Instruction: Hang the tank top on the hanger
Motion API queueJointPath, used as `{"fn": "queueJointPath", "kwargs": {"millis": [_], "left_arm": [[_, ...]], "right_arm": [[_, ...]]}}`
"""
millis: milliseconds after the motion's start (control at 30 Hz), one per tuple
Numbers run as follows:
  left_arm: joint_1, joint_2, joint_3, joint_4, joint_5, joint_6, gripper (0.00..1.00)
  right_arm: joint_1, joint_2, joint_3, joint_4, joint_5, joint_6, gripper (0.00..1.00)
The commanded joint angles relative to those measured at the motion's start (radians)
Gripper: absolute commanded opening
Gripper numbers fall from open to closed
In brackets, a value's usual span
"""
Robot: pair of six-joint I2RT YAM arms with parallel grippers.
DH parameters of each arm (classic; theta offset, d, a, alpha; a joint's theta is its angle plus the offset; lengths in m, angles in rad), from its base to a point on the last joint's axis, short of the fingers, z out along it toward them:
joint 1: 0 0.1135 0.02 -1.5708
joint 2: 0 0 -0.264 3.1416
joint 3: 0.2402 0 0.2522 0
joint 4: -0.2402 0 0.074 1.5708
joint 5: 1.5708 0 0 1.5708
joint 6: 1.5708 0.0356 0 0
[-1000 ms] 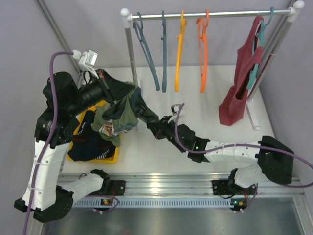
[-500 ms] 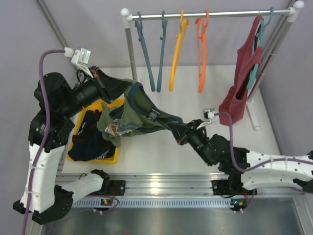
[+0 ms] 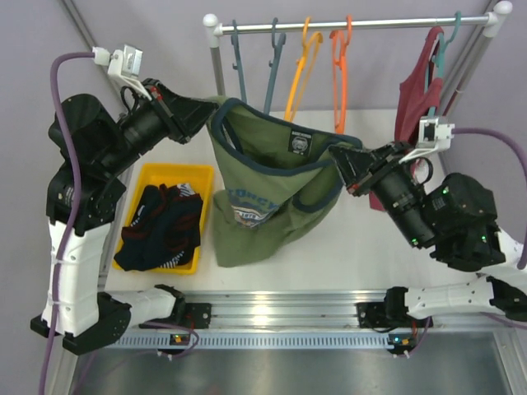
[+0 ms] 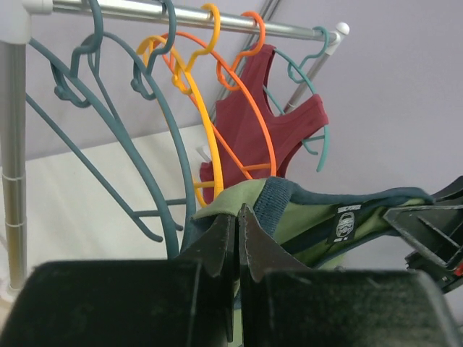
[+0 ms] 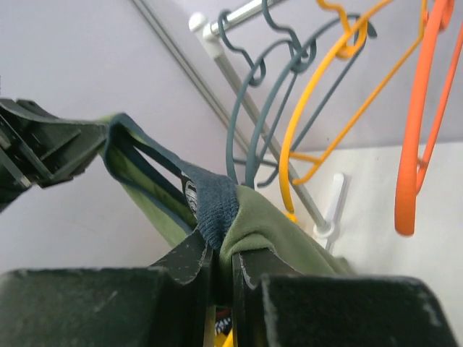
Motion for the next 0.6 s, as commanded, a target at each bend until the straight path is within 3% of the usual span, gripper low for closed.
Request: {"fn": "queueJointPath", "kwargs": {"millis": [0, 200, 333, 433, 567], "left_arm": [[-0.003, 0.008, 0.075, 0.06, -0.041, 0.024, 0.0], [-0.003, -0.003, 0.061, 0.053, -0.068, 0.046, 0.0], [-0.003, -0.05, -0.068, 0.046, -0.081, 0.06, 0.0], [-0.003, -0.124, -0.238, 0.043, -0.093, 0.066, 0.0], [-0.003, -0.238, -0.507, 0.044, -0.102, 0.057, 0.0]], "right_arm": [[0.016, 0.071, 0.16, -0.112, 0.012, -0.122, 0.0], [0.002, 0.177, 0.319, -0.24, -0.011, -0.148, 0.0], [-0.062, 0.188, 0.32, -0.319, -0.086, -0.076, 0.0], [-0.087, 0.13, 0.185, -0.324, -0.167, 0.031, 0.0], [-0.088, 0.021, -0.173, -0.336, -0.21, 0.274, 0.0]]}}
